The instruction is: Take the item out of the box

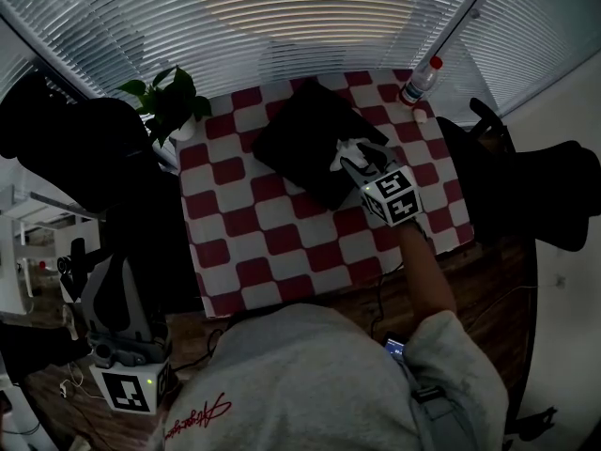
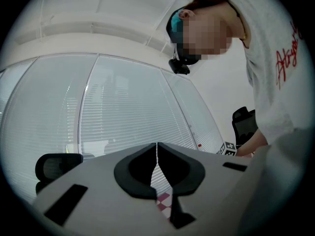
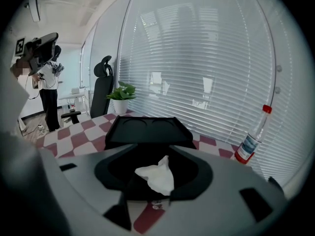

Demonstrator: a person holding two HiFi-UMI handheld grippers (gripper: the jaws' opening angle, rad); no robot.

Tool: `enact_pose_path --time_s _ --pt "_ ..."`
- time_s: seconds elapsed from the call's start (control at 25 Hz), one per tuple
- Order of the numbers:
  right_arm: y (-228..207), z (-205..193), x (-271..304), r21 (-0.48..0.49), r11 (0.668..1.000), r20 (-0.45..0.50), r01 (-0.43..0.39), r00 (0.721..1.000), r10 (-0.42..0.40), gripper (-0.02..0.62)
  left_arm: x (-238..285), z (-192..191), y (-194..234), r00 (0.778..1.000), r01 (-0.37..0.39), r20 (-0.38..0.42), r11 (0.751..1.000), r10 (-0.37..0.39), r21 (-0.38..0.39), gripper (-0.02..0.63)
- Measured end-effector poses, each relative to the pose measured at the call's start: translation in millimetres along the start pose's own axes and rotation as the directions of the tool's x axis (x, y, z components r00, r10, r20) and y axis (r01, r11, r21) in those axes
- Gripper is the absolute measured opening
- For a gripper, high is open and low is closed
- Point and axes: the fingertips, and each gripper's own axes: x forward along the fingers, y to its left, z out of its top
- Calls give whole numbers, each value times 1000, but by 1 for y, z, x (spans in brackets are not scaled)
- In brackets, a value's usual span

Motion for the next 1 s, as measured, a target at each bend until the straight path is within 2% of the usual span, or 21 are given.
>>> enact_pose_path --time_s 1.0 --pt "-10 -22 26 13 1000 -106 -2 994 4 187 0 -3 9 1000 -23 -13 1000 23 6 20"
